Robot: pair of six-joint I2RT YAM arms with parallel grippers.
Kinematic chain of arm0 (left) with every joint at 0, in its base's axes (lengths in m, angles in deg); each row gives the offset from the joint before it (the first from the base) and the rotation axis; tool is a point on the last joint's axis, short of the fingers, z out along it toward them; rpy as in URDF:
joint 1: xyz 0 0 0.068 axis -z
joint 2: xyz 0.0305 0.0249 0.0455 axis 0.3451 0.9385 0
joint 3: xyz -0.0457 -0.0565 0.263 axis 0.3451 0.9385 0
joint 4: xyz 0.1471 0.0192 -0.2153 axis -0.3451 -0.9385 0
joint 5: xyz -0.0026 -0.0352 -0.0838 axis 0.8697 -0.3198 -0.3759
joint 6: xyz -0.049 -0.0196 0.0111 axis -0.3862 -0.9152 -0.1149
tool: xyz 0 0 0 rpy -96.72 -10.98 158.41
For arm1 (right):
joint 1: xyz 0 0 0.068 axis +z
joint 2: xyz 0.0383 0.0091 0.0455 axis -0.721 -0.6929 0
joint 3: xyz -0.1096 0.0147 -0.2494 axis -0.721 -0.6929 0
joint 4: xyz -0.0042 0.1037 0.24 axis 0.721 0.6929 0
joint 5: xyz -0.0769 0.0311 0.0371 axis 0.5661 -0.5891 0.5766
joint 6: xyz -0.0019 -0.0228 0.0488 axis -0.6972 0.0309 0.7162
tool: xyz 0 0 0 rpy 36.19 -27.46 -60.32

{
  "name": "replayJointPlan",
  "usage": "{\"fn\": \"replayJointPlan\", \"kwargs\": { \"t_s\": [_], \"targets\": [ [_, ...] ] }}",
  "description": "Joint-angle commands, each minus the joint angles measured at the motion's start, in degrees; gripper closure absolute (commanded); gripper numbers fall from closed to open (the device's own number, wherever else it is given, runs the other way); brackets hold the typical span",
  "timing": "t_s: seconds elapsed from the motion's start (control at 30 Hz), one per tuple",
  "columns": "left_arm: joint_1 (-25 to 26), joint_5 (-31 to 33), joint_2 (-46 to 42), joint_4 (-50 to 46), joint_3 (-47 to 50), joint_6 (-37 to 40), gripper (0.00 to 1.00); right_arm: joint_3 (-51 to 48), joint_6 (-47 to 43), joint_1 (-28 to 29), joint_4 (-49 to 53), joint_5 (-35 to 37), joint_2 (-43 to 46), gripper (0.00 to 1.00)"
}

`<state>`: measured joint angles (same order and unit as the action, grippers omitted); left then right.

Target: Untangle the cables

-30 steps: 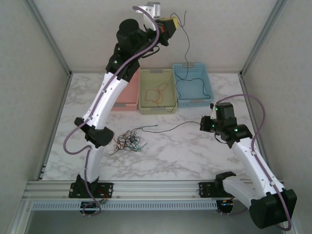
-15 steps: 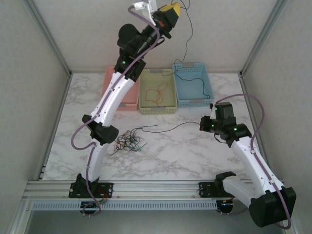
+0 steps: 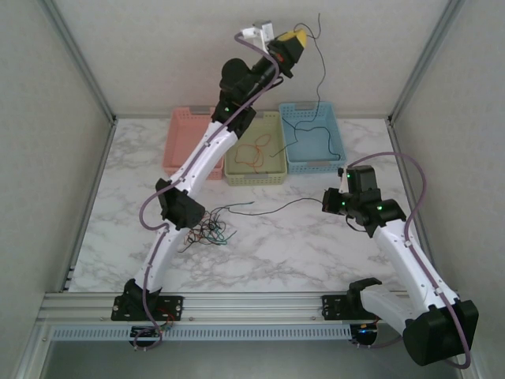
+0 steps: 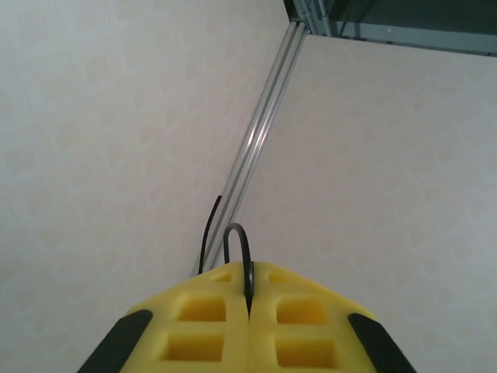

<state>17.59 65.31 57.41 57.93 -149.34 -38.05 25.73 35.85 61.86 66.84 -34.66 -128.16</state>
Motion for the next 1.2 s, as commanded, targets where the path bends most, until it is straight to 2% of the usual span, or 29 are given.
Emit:
{"fn": "replayJointPlan", "kwargs": {
  "t_s": [0.0,0.2,0.33,0.57,0.73,0.97,1.17],
  "targets": [
    [0.7,-1.0,0.3,4.0,-1.8,-0.9,1.0,-1.0,0.3,-0.3,0.0,-1.0,-0.4,1.0],
    [0.9,-0.7,1.8,2.8,-1.8,-2.3,1.0,-1.1,0.3,-0.3,0.0,-1.0,-0.4,1.0],
    [1.4,-0.7,2.0,-0.6,-1.8,-0.3,1.0,-1.1,0.3,-0.3,-0.1,-1.0,-0.5,1.0],
    [1.5,-1.3,-2.4,-0.7,-1.7,3.4,1.0,-1.1,0.3,-0.3,0.0,-1.1,-0.5,1.0],
    [1.8,-3.2,-5.9,-1.0,-1.8,2.1,1.0,-1.0,0.3,-0.3,0.0,-0.9,-0.4,1.0],
    [2.7,-4.5,-10.1,-2.9,-1.8,4.4,1.0,-1.1,0.3,-0.3,0.0,-0.7,0.2,1.0],
    [3.1,-5.7,-10.1,-0.3,-1.8,3.9,1.0,-1.1,0.4,-0.3,-0.1,-0.8,0.3,1.0]
  ]
}}
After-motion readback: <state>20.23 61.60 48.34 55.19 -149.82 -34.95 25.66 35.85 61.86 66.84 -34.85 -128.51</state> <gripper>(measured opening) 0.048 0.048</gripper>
